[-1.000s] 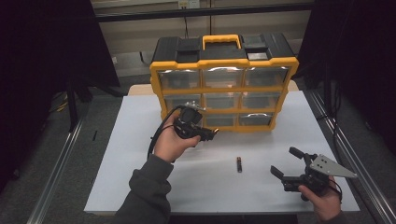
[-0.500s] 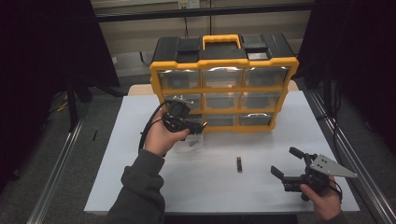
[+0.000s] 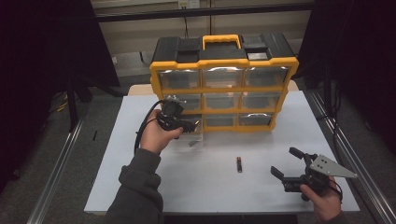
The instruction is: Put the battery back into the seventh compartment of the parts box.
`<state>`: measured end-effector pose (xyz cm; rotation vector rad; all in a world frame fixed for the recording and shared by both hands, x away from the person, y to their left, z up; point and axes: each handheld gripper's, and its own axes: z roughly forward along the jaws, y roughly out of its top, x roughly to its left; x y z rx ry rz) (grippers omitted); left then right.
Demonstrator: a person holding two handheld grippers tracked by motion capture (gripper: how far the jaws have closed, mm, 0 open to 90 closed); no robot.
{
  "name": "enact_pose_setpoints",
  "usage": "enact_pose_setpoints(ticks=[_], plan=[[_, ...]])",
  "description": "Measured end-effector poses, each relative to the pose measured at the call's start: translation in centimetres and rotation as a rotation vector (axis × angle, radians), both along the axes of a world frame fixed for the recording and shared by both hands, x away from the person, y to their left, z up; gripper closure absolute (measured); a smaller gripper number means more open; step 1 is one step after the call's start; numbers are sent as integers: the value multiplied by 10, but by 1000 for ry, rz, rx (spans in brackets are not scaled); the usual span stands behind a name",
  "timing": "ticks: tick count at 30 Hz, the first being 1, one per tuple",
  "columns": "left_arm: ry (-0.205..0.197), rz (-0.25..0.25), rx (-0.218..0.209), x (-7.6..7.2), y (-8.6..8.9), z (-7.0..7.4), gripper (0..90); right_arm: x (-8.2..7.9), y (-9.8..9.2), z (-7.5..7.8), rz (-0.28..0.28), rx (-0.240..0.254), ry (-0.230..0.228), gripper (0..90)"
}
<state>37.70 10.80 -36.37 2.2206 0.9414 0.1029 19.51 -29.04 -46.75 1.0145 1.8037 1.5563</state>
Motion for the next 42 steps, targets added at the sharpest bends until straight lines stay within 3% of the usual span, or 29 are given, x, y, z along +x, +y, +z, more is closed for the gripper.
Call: enact_pose_setpoints(ticks=[12, 17, 19, 21, 26, 27, 32, 42], plan=[[8, 18, 35, 10, 7, -14, 774, 0, 0, 0, 2, 0, 3, 10], [-4, 43, 28, 13, 7, -21, 763, 0, 0, 0, 6, -4, 2, 12], [-11, 41, 7, 13, 8, -23, 702, 0, 0, 0, 4, 0, -1, 12], [-21, 43, 25, 10, 7, -22, 650, 0, -1, 0, 2, 1, 3, 12], [-29, 28, -9, 5, 5, -18, 550, 0, 0, 0, 2, 0, 4, 13], [-31, 10, 1, 4, 5, -16, 527, 0, 0, 0, 3, 1, 6, 13], [-33, -20, -76, -7, -5, -12, 419, 0, 0, 0, 1, -1, 4, 14], [-44, -97, -121, -22, -26, -6, 284, -1, 0, 0, 4, -1, 5, 15]])
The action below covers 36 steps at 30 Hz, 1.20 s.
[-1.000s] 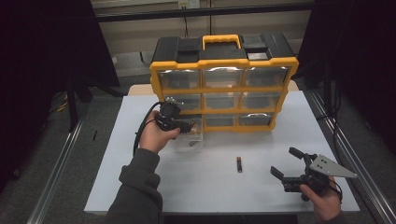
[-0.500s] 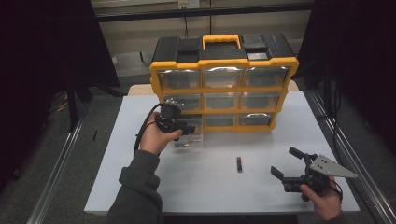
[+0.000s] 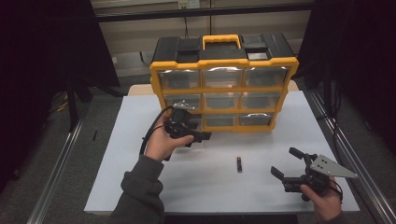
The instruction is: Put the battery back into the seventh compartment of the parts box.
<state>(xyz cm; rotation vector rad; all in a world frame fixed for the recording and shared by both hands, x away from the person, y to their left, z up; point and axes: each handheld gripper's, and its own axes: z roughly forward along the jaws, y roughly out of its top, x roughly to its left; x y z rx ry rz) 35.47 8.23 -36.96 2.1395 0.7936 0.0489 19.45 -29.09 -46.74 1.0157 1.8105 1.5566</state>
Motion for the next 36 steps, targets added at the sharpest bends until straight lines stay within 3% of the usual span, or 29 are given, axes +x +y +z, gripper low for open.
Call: enact_pose_setpoints(ticks=[16, 18, 28, 35, 36], plan=[[-7, -141, 19, -18, -36, -9, 217, 0, 0, 0, 2, -2, -2, 16], [-11, -143, 33, -19, -39, -12, 217, 0, 0, 0, 2, -1, -2, 16], [-5, -177, 21, -25, -52, -26, 200, 0, 0, 0, 5, -2, 0, 17], [1, -210, 55, -28, -63, -37, 193, -1, 0, 1, 6, -1, 0, 17], [5, -213, 46, -29, -64, -40, 193, -1, 0, 1, 7, -1, -1, 17]])
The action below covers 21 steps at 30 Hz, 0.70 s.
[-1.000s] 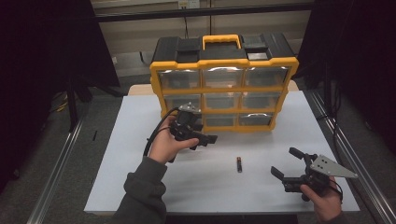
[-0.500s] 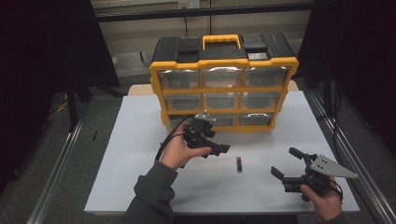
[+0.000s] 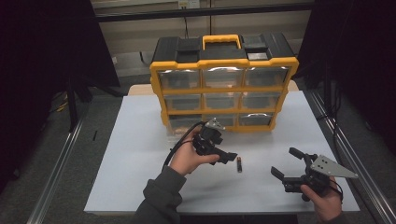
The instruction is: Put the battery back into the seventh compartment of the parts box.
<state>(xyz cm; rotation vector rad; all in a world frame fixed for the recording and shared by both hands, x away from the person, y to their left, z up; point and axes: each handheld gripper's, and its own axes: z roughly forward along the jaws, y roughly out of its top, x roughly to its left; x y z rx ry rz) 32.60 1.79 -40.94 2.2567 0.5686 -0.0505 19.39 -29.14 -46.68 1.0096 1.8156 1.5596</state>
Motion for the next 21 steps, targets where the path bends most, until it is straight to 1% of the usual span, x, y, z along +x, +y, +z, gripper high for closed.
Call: enact_pose_setpoints(ticks=[1, 2, 3, 5, 7, 9, 10, 12, 13, 14, 16, 17, 18, 19, 20, 21], plan=[[-1, -5, 13, 0, -1, -1, 190, 0, 0, 0, 1, 0, 1, 17], [-2, -7, 7, 0, -2, -3, 187, 0, 0, 0, 0, 0, 0, 17], [7, -2, 1, -1, -4, -5, 186, 0, 0, 0, 0, -1, 0, 17], [0, -10, 16, -1, -6, -7, 184, 0, 0, 0, 0, 0, 1, 17], [-3, -13, 9, -2, -9, -11, 185, 0, 0, 0, 2, -1, 0, 17], [-4, -3, 24, -3, -13, -13, 186, 0, 0, 0, 2, 0, 0, 17], [3, 6, 24, -5, -14, -15, 187, 0, 0, 0, 0, 1, -1, 17], [-1, -3, 32, -5, -17, -19, 189, 0, 0, 0, -4, 5, 0, 17], [-3, 0, 28, -4, -18, -21, 193, 0, 0, 0, -4, 4, -1, 17], [0, 5, 34, -4, -19, -22, 197, 0, 0, 0, -4, 5, 0, 17], [-9, 5, 40, -4, -21, -25, 206, 0, 0, 0, -4, 5, 1, 17], [-3, 12, 35, -4, -22, -27, 210, 0, 0, 0, -1, 2, -1, 17], [-5, 13, 46, -4, -23, -28, 218, 0, 0, 0, -1, 2, -1, 17], [-27, 38, 79, -5, -24, -29, 221, 0, 0, 0, -1, 2, -2, 17], [-19, 23, 45, -4, -25, -32, 226, 0, 0, 0, -9, 12, 0, 17], [-15, 28, 49, -5, -26, -34, 238, 0, 0, 0, -10, 13, 0, 17]])
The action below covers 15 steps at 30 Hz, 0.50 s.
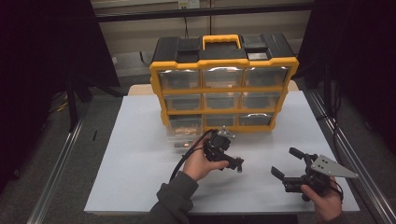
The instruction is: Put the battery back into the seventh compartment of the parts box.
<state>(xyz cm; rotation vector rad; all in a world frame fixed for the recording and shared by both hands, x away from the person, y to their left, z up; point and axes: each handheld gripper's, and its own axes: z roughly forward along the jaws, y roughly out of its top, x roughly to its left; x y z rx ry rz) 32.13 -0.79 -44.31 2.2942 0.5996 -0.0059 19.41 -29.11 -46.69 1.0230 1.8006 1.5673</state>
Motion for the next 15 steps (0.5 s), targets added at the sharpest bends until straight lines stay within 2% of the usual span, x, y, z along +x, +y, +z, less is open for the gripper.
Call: enact_pose_setpoints(ticks=[1, 2, 4, 7, 11, 13, 14, 15], plan=[[0, 9, -8, -1, -1, -2, 241, 0, 0, 0, 0, 0, 0, 17], [-3, 13, 2, -1, -2, -4, 242, 0, 0, 0, 1, 0, 0, 17], [-9, -11, 31, -2, -4, -6, 247, 0, -1, 0, 8, -9, -2, 18], [-6, 8, 10, -6, -7, -12, 290, 0, -1, 0, 8, -9, 0, 17], [-12, -9, 59, -9, -12, -18, 328, 0, -1, 0, 8, -8, 1, 17], [-7, -7, 43, -9, -13, -21, 362, 0, -1, 0, 9, -8, 3, 17], [5, 18, 26, -11, -15, -23, 386, 0, 0, 0, 11, -8, 4, 17], [-2, 13, 36, -10, -15, -24, 392, 0, 0, 0, 11, -6, 5, 17]])
